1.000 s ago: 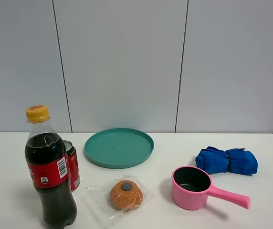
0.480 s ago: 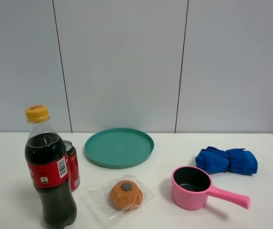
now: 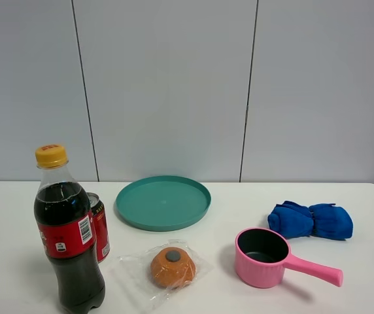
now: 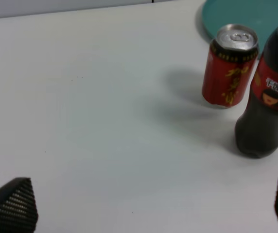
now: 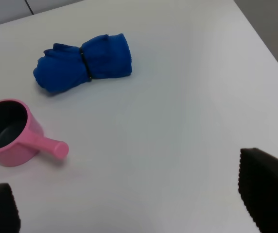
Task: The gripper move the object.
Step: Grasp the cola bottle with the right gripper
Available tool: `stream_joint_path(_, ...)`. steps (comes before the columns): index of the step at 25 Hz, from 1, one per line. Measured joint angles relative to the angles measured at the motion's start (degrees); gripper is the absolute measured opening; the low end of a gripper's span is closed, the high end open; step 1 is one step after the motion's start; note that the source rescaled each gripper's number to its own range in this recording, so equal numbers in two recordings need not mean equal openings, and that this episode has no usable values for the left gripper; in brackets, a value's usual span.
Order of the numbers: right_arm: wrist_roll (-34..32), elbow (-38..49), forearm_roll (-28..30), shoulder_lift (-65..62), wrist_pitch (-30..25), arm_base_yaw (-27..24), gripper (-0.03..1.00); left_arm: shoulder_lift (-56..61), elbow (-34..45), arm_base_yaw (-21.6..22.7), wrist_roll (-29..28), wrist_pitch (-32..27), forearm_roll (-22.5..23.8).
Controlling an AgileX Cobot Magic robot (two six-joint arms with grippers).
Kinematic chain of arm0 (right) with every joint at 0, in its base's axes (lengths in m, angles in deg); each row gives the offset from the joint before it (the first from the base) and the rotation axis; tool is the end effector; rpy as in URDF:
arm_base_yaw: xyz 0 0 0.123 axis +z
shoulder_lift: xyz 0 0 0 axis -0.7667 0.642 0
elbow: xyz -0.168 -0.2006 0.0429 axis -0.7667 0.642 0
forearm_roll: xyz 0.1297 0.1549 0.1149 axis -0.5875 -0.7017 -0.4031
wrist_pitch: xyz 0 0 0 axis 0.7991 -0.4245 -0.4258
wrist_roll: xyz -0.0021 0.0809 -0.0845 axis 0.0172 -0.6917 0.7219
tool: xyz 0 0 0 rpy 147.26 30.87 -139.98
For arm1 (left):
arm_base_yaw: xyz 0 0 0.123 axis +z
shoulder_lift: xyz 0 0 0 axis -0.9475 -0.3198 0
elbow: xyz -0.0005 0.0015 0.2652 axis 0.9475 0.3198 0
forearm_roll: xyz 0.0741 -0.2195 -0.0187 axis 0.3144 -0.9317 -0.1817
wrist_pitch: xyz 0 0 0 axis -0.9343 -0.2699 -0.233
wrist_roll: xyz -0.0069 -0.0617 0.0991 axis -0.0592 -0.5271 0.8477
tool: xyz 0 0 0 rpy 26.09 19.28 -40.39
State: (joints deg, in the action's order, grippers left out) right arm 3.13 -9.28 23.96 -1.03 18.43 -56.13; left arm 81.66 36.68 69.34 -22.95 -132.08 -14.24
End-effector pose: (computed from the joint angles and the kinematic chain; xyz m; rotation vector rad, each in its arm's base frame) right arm 0.0206 0.0046 0.2576 0.1227 2.0345 0.0234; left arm 0.0194 -0.0016 0.2589 0.0802 2.0255 -0.0057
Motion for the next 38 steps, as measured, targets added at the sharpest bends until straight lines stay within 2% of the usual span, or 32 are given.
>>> stream_joint_path(5,-0.08,0.00,-0.58,0.00,0.12,0.00,0.75,0.00,0.00,0.00,0.00,0.00,0.00)
stream_joint_path(8,1.03,-1.14,-3.63,0.09,0.42,0.00,0.75,0.00,0.00,0.00,0.00,0.00,0.00)
stream_joint_path(12,6.45,-8.87,-8.21,5.80,1.66,0.00,0.75,0.00,0.00,0.00,0.00,0.00,0.00)
stream_joint_path(19,16.16,-26.97,-15.13,27.55,3.94,0.00,0.75,0.00,0.00,0.00,0.00,0.00,0.00)
stream_joint_path(24,20.41,-43.31,-23.49,47.25,-3.74,0.00,0.75,0.00,0.00,0.00,0.00,0.00,0.00)
stream_joint_path(28,23.96,-57.95,-27.96,62.27,-8.05,0.00,0.75,0.00,0.00,0.00,0.00,0.00,0.00)
stream_joint_path(31,24.61,-69.41,-30.58,72.95,-8.20,0.18,0.75,0.00,0.00,0.00,0.00,0.00,0.00)
stream_joint_path(38,24.95,-88.76,-34.21,90.36,-8.44,0.52,0.75,0.00,0.00,0.00,0.00,0.00,0.00)
